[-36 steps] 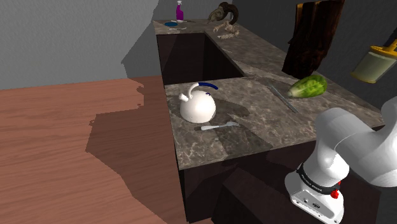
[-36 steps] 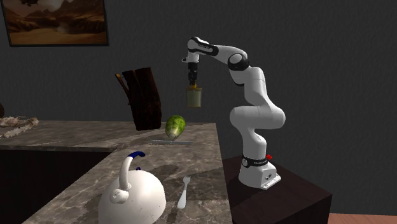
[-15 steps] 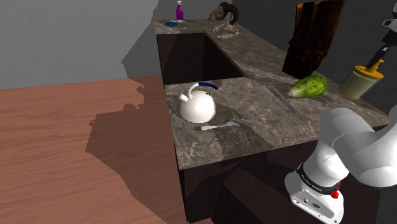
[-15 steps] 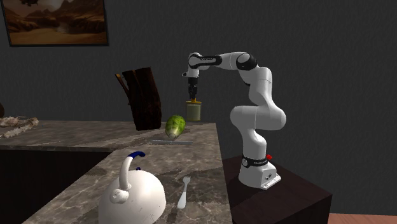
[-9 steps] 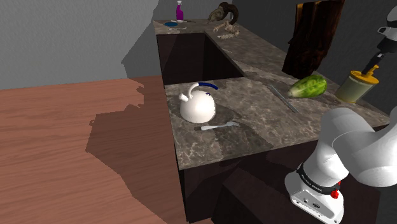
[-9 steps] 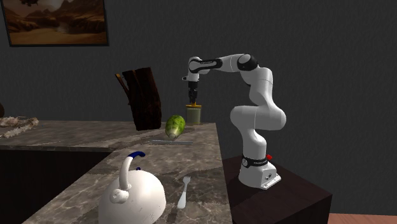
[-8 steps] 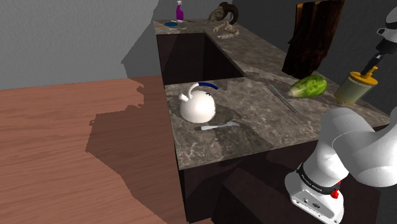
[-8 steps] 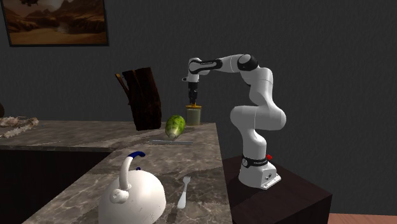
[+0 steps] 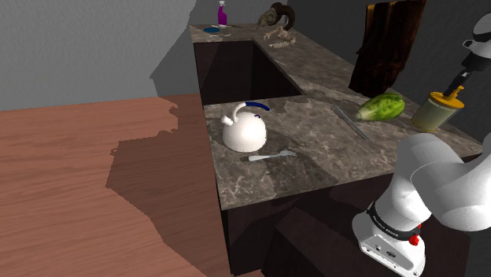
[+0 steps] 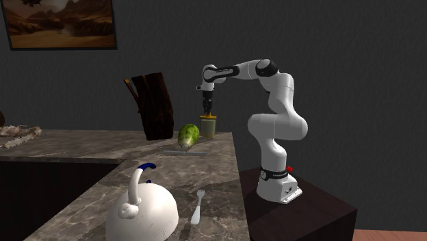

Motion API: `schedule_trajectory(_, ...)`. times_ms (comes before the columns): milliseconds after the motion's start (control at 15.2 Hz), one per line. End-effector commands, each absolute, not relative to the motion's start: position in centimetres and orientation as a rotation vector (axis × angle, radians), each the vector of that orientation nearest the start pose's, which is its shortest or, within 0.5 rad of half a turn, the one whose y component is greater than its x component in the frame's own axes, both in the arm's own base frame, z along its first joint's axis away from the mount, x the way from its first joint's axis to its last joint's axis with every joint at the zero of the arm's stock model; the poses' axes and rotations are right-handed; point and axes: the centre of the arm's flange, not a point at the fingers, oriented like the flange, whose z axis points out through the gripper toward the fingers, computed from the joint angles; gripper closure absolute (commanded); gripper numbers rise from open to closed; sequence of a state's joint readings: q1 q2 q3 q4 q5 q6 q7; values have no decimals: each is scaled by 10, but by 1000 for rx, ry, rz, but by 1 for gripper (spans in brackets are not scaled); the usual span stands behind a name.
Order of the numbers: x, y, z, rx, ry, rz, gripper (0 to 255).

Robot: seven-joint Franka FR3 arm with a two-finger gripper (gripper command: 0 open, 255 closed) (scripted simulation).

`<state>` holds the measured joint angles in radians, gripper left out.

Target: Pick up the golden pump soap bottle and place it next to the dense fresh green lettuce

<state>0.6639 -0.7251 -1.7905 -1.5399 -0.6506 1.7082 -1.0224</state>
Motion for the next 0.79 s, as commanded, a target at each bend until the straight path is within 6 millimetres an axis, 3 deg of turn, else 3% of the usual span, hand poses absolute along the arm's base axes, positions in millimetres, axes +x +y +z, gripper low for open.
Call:
schedule_trajectory(0, 51, -648, 468, -3123, 122, -93, 255)
schedule_trajectory(66, 51, -648, 468, -3123, 122, -93, 255)
schedule_trajectory(132, 51, -648, 468, -3123, 122, -93, 0)
schedule_trajectory(462, 51, -648, 468, -3123, 122, -93, 0)
schedule_trajectory(726, 48, -648, 518, -3123, 122, -93, 0)
